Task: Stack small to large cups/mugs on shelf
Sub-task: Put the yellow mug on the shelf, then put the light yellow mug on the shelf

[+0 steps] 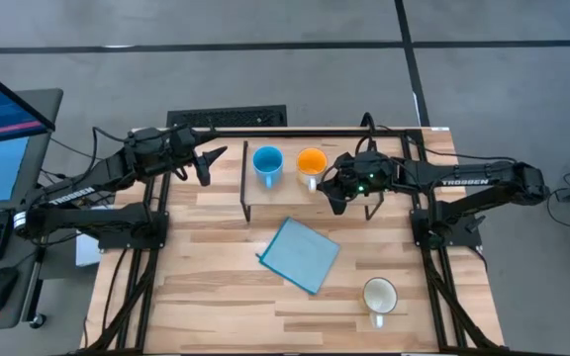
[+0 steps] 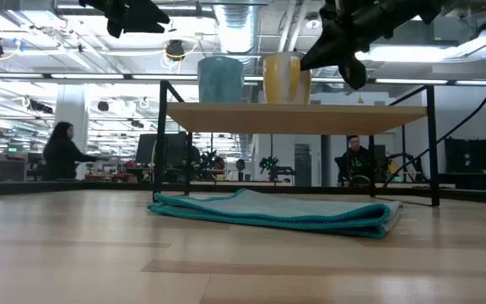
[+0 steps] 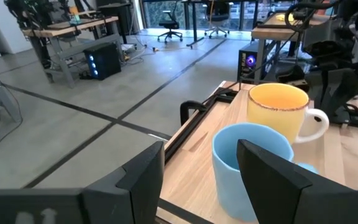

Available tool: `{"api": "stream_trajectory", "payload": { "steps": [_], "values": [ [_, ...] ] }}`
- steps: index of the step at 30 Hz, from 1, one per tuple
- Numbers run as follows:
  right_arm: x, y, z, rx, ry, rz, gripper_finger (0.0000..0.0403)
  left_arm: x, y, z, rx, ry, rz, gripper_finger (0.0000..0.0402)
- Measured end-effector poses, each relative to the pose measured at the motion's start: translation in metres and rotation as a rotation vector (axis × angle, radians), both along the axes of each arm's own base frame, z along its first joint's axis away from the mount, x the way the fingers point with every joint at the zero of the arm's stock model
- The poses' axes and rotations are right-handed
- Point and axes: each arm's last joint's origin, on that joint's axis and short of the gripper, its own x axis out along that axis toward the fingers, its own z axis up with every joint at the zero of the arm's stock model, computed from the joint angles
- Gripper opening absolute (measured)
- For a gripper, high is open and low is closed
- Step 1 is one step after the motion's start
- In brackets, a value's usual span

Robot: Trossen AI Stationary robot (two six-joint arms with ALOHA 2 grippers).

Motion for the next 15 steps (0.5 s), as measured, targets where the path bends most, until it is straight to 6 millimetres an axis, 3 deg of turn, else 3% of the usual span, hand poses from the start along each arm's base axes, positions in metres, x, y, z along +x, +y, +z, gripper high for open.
{"api": "stream_trajectory", "payload": {
  "steps": [15],
  "values": [
    [-0.009,-0.002,-0.013,0.007,0.162,-0.022,0.0006,0.000,0.000,-0.002,-0.008,0.016,0.000,0.0195]
  ]
}}
